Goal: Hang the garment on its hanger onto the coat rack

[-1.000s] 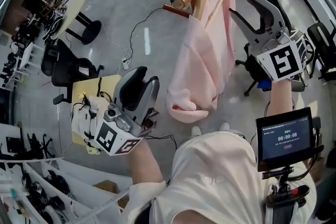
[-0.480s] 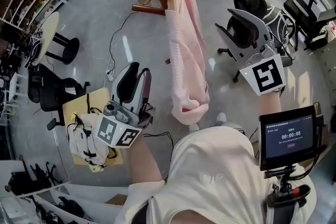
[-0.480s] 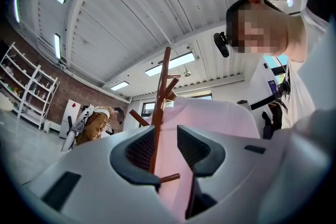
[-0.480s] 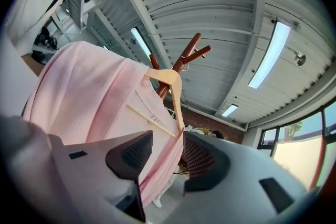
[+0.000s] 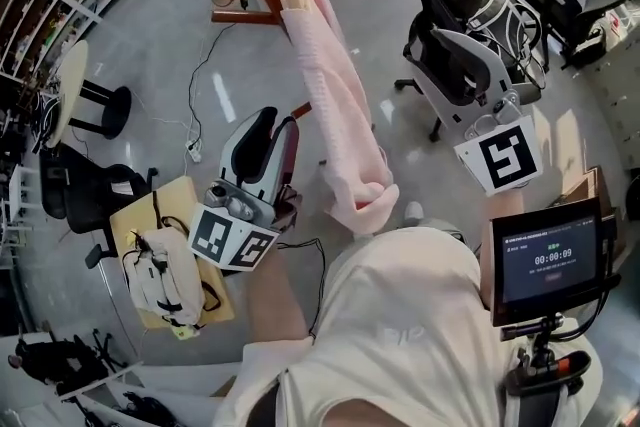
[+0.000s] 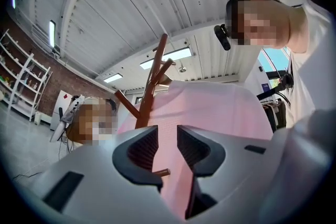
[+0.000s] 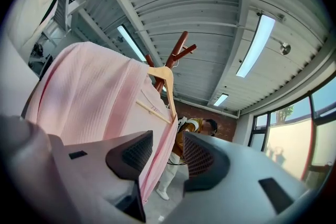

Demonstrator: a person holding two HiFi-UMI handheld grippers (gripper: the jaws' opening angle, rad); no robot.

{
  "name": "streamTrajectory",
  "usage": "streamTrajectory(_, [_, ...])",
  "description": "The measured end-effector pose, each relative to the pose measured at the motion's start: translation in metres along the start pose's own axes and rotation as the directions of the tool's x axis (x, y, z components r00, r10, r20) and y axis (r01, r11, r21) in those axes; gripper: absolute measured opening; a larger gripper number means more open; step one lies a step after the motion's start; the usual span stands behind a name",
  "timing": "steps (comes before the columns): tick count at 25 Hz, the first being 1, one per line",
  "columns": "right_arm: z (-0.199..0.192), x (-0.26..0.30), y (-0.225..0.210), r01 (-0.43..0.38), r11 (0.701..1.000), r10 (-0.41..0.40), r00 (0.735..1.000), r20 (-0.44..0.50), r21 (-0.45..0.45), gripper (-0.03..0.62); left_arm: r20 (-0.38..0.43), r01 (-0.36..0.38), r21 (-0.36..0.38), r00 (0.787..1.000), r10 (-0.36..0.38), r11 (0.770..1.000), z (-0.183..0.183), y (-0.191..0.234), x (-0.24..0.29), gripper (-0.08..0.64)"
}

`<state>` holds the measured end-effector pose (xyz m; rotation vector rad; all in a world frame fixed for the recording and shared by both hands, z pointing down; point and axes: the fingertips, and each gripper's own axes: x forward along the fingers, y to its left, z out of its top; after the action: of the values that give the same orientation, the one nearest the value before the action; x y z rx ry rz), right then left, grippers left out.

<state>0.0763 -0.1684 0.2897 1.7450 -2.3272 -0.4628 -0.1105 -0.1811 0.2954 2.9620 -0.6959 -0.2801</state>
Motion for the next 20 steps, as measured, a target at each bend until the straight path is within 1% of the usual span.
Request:
streamTrajectory(5, [-0.010, -0.004, -0.002, 0.014, 1.000, -0.014, 0.999, -0.034, -0.004, 0.183, -0.012, 0.019, -0.004, 1.000, -0.019, 1.000, -0.008, -0.003, 0.011, 0.115])
streamTrajectory(12, [-0.019, -0.008, -0.003, 0.031, 0.999, -0.032, 0.998, -0.060, -0.017, 0.180, 0.002, 0.027, -0.042, 1.000, -0.027, 0.999, -0.014, -0.003, 0.018, 0.115])
streamTrajectory(20, [-0.025, -0.007, -0.002, 0.037, 0.999, -0.038, 0.997, -0.061, -0.018, 0.179, 0.004, 0.026, -0.055, 1.000, -0.026, 0.998, -0.017, -0.002, 0.018, 0.115])
